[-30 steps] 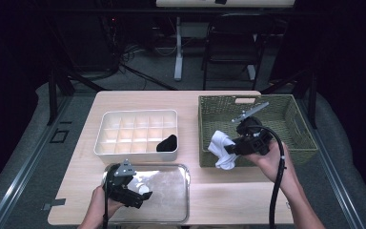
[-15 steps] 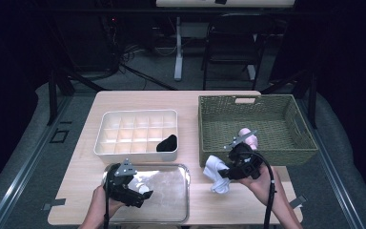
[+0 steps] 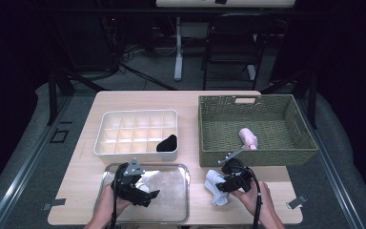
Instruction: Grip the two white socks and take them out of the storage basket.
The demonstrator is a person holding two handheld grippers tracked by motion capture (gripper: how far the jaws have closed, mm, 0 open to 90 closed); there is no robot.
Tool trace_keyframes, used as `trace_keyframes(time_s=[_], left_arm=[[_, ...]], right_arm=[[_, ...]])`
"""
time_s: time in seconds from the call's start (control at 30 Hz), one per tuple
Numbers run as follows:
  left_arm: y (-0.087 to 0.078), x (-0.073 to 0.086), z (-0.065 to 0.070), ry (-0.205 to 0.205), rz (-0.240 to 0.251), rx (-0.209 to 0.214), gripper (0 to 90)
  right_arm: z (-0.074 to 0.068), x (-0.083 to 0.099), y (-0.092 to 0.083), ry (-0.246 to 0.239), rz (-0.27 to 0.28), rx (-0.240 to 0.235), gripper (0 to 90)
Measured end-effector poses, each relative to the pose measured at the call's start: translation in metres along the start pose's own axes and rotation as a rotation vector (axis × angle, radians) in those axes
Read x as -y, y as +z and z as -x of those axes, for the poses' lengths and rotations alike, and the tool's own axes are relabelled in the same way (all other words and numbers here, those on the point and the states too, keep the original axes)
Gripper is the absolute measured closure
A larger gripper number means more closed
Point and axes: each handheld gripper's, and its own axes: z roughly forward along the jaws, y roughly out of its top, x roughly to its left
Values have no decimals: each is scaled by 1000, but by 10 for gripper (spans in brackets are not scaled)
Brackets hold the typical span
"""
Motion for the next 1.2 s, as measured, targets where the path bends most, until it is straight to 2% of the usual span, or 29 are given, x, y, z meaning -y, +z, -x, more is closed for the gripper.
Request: trace_keyframes(time_s=[0.03,0.13,0.17,0.2,0.27,0.3,0.33,0.37,0.4,0.43,0.47,0.5,0.53,0.57,0.63,0.67,0.77,0.8,0.87,0.9,0.93,1.0,1.07,1.1,1.13,1.17,1.2], left_arm=[[4,-4,4,16,0,10,0],[6,-8,9,25,4,15,0],[7,-9,10,27,6,19,0],[10,-12,14,31,10,30,0],[13,-16,19,30,18,42,0],[13,-16,19,30,18,42,0],[16,-19,21,35,17,48,0],[20,-22,27,42,13,59,0],[20,-22,27,42,13,59,0],[26,-27,34,56,0,80,0],[26,-27,34,56,0,80,1],[32,-31,41,61,-7,97,1],[32,-31,41,61,-7,97,1],[37,-35,48,78,-16,111,1],[39,-36,51,85,-17,113,1],[45,-40,59,103,-24,122,1],[50,-44,67,122,-33,125,2],[53,-45,71,129,-38,125,2],[57,-48,76,136,-45,134,3],[63,-51,80,141,-52,140,3],[64,-52,81,143,-54,136,2],[71,-55,86,149,-69,137,3],[77,-57,91,152,-79,135,26],[80,-59,93,160,-94,147,44],[83,-59,96,164,-99,142,61],[86,-60,99,167,-109,146,86],[89,-60,101,172,-120,153,113]], right_arm=[[1,0,0,-8,-36,0,507],[3,0,-7,-16,-22,-4,473],[5,0,-18,-15,-3,-27,476],[6,0,-25,-15,29,-45,511],[7,0,-32,-27,62,-45,620],[7,0,-32,-27,62,-45,620],[7,-1,-28,-34,56,-49,694],[8,-1,-23,-46,45,-47,717],[8,-1,-23,-46,45,-47,717],[7,0,-11,-51,19,-51,733],[6,0,-7,-55,10,-56,742],[5,0,-4,-43,14,-66,749],[5,0,-4,-43,14,-66,749],[5,0,1,-47,-6,-61,756],[5,1,4,-47,-6,-53,756],[6,1,5,-44,-18,-56,747],[7,1,4,-36,-10,-69,720],[7,2,2,-21,9,-91,705],[11,3,-13,-23,55,-119,679],[14,4,-18,-15,82,-112,679],[16,5,-23,-2,105,-86,679],[21,6,-23,23,121,-52,682],[24,6,-13,27,83,-56,683],[23,6,-5,26,64,-54,683],[23,7,3,40,51,-80,681],[24,7,8,33,24,-82,678],[22,7,12,57,42,-94,676]])
